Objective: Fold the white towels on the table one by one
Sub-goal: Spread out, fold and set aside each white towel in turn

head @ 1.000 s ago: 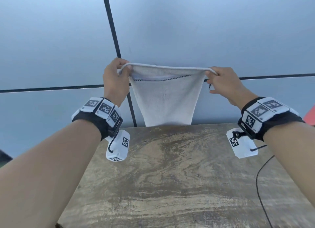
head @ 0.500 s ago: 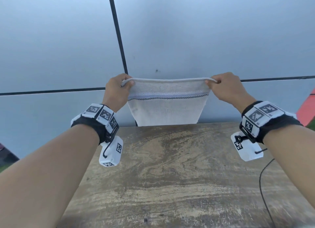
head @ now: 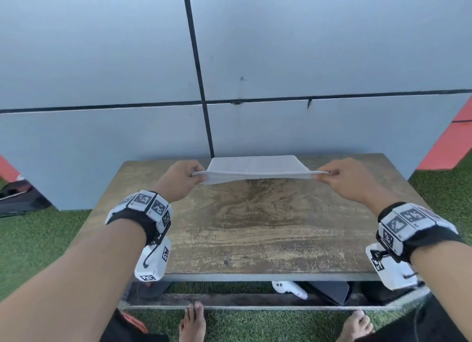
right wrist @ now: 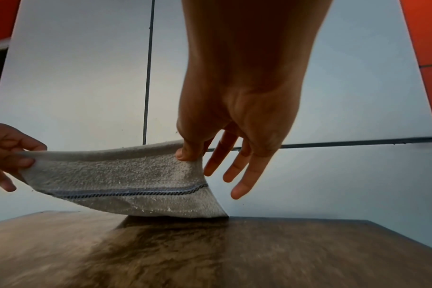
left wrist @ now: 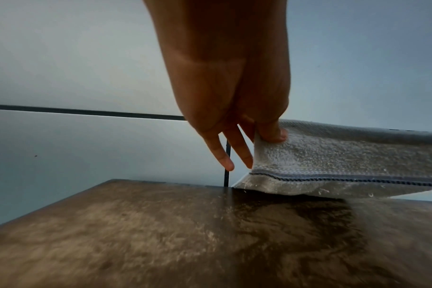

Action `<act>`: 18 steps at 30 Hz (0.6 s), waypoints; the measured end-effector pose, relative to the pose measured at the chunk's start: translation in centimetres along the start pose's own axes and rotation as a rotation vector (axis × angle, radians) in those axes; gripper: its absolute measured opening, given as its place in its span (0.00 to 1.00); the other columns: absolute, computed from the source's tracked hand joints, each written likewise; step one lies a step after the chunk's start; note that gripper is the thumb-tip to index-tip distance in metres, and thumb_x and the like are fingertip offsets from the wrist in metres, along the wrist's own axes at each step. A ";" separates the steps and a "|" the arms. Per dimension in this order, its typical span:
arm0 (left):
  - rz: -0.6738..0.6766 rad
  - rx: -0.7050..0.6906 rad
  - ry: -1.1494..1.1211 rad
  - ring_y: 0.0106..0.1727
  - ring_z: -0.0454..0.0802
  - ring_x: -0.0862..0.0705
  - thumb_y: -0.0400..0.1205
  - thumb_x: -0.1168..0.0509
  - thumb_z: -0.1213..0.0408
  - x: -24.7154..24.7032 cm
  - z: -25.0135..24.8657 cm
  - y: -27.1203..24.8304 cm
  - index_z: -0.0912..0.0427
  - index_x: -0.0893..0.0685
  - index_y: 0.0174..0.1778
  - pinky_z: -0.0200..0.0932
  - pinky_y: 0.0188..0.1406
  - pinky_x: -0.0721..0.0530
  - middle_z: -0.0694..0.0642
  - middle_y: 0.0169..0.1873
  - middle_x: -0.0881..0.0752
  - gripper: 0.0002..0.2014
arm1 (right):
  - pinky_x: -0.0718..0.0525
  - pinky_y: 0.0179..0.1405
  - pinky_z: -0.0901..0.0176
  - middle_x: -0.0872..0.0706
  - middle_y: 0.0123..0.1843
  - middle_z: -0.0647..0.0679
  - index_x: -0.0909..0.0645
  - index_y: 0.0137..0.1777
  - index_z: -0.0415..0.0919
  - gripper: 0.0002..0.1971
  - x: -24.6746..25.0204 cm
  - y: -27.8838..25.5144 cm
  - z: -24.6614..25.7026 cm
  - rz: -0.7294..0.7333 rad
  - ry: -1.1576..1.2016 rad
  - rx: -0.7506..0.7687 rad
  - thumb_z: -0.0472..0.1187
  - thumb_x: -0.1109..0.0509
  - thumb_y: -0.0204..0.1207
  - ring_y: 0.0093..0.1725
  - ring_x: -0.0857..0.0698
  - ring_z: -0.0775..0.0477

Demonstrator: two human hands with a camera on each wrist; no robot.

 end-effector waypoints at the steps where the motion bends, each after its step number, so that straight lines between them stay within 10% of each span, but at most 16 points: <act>1: 0.013 0.003 -0.009 0.24 0.47 0.30 0.85 0.32 0.59 -0.2 0.3 -0.6 0.61 0.18 0.44 0.40 0.25 0.33 0.51 0.27 0.22 0.09 | 0.21 0.38 0.51 0.10 0.40 0.52 0.07 0.48 0.54 0.09 -0.1 -0.7 0.1 -0.003 0.001 0.017 0.55 0.27 0.79 0.40 0.15 0.47; 4: 0.065 0.008 -0.028 0.26 0.49 0.29 0.85 0.32 0.59 -0.5 0.8 -2.4 0.60 0.18 0.44 0.44 0.29 0.31 0.55 0.28 0.20 0.08 | 0.18 0.49 0.46 0.09 0.45 0.51 0.08 0.50 0.50 0.11 -0.3 -2.4 0.2 0.010 0.053 0.068 0.53 0.30 0.82 0.45 0.13 0.44; 8: 0.045 0.016 -0.101 0.32 0.51 0.26 0.85 0.32 0.61 0.0 0.9 -4.0 0.61 0.19 0.42 0.46 0.36 0.30 0.60 0.31 0.19 0.09 | 0.31 0.34 0.49 0.21 0.29 0.48 0.24 0.37 0.37 0.21 0.0 -4.1 0.9 0.045 0.080 0.112 0.51 0.38 0.87 0.31 0.23 0.43; 12: 0.073 0.038 -0.175 0.35 0.51 0.25 0.85 0.32 0.63 0.1 0.7 -5.2 0.51 0.21 0.33 0.50 0.40 0.27 0.53 0.31 0.21 0.13 | 0.27 0.39 0.50 0.16 0.36 0.41 0.22 0.41 0.35 0.19 0.2 -5.7 1.4 0.137 0.116 0.105 0.49 0.39 0.88 0.37 0.20 0.44; 18: 0.496 0.185 -0.210 0.51 0.56 0.09 0.87 0.35 0.62 -1.8 0.4 -8.8 0.62 0.19 0.49 0.49 0.53 0.11 0.58 0.49 0.10 0.07 | 0.09 0.54 0.52 0.07 0.53 0.48 0.12 0.58 0.42 0.15 -0.4 -8.9 1.1 0.536 0.306 -0.112 0.47 0.39 0.89 0.52 0.07 0.47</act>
Point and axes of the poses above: each hand's wrist, its own y-axis towards the middle knuckle, its own x-axis out of the back of the hand, z = x × y, the point moved 3 cm from there along y, towards the middle knuckle
